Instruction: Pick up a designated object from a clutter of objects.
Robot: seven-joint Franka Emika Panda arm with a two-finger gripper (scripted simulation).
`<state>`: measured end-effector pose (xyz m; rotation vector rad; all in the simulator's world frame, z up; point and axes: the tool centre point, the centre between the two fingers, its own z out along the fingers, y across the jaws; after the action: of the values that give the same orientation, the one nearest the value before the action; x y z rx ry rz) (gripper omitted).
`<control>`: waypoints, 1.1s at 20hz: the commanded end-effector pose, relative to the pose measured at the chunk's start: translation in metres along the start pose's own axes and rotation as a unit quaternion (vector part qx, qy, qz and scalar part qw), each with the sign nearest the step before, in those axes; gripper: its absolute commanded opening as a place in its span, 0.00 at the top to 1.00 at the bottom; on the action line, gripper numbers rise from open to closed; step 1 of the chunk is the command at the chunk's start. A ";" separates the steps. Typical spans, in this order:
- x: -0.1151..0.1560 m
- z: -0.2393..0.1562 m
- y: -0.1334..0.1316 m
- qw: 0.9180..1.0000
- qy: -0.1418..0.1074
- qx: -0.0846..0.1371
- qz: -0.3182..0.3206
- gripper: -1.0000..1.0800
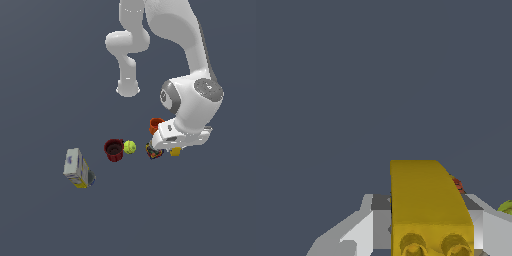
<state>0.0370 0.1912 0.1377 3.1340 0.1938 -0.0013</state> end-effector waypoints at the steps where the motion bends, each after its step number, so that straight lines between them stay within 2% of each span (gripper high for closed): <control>1: -0.014 -0.016 0.005 1.000 0.000 0.000 0.000 1.00; 22: -0.125 -0.153 0.046 1.000 0.000 0.001 0.000 1.00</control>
<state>-0.0731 0.1349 0.2808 3.1357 0.1938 -0.0007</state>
